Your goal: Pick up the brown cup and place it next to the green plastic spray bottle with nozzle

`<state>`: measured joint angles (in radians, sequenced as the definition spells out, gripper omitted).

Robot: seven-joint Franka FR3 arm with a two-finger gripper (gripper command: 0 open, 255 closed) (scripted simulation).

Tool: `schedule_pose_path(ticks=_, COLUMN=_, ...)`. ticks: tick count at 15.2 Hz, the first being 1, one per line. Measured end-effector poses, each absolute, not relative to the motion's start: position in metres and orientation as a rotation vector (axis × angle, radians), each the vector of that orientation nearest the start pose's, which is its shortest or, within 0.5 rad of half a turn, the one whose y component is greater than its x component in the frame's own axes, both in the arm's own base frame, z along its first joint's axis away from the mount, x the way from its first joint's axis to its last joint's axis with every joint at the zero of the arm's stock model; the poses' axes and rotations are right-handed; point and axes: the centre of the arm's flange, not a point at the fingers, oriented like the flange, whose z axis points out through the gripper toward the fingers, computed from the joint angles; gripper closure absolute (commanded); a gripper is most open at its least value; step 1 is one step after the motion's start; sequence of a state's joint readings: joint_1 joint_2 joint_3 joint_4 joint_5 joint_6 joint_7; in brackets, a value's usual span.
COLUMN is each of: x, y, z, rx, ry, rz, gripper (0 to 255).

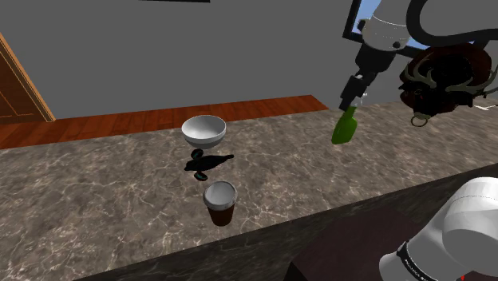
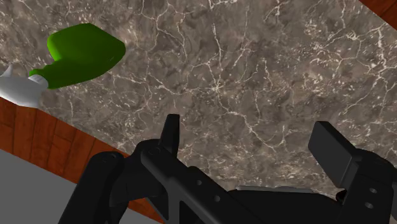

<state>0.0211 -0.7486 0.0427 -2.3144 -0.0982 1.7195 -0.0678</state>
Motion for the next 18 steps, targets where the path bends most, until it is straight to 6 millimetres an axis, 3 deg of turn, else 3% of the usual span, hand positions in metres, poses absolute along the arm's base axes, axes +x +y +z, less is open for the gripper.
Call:
schedule_pose_path(ticks=2, x=0.332, y=0.022, z=0.609, rx=-3.251, ry=-0.203, rz=-0.246, gripper=0)
schedule_pose_path(ticks=6, x=0.336, y=0.057, z=0.587, rx=-3.230, ry=-0.139, rz=-0.224, gripper=0)
schedule_pose_path(ticks=18, x=0.353, y=0.186, z=0.516, rx=-3.150, ry=0.077, rz=-0.153, gripper=0)
